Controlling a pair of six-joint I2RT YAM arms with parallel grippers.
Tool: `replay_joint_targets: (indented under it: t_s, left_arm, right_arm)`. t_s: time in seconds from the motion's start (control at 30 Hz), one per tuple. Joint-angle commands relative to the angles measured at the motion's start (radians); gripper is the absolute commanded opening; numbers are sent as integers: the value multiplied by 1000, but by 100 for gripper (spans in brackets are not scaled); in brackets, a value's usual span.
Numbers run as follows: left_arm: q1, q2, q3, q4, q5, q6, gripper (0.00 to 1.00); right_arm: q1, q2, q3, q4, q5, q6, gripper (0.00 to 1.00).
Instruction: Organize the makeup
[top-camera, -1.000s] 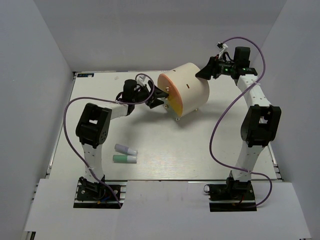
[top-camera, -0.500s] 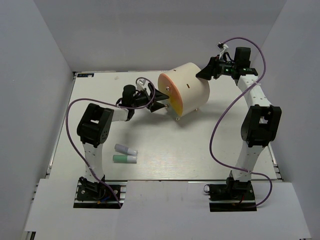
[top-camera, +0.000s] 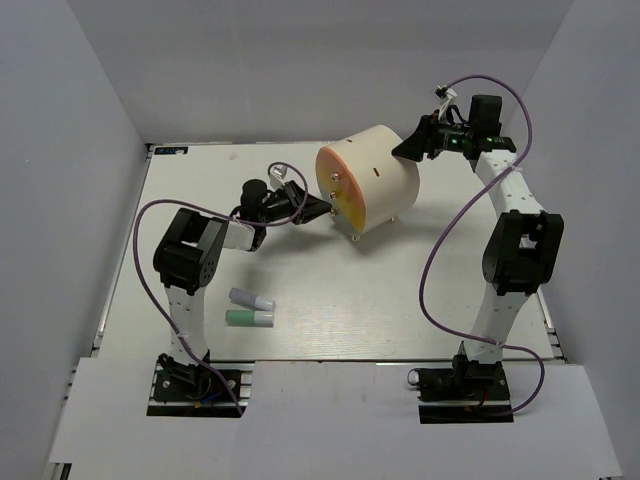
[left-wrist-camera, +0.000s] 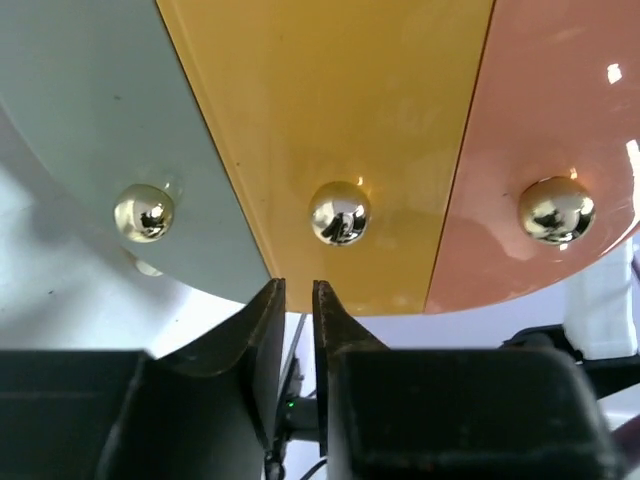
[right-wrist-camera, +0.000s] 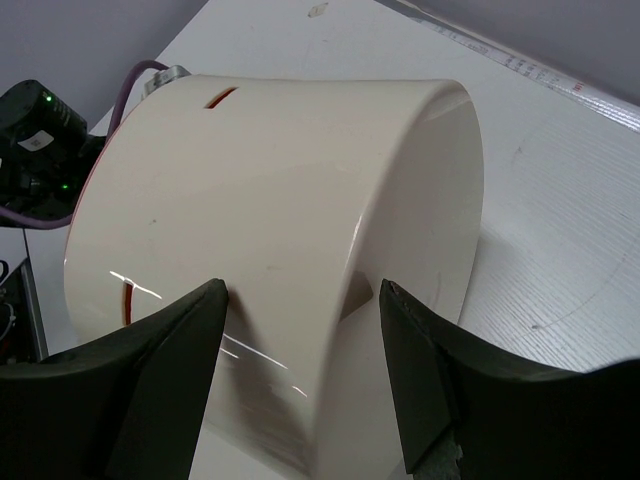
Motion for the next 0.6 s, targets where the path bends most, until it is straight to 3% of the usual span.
replay_joint_targets:
  t_s: [0.0, 0.03, 0.13, 0.27, 0.43, 0.57]
  left_arm:
    - [8, -38, -2, 33, 8, 1, 29]
    - [8, -33, 1, 25, 10, 4, 38]
    - [8, -21, 33, -48, 1, 38, 49]
    - [8, -7, 97, -274, -33, 115, 66]
    - [8, 21, 186, -439, -45, 205, 66]
    - [-1, 48, 215, -472, -44, 219, 59]
  right_arm:
    - [-2, -22, -22, -36, 24, -36, 68]
    - [-1, -22, -25, -36, 24, -36, 68]
    - [-1, -22, -27, -33, 24, -33, 68]
    - [-1, -23, -27, -31, 22, -33, 68]
    - [-1, -25, -30, -25, 22, -31, 68]
    - [-2, -25, -33, -19, 21, -27, 68]
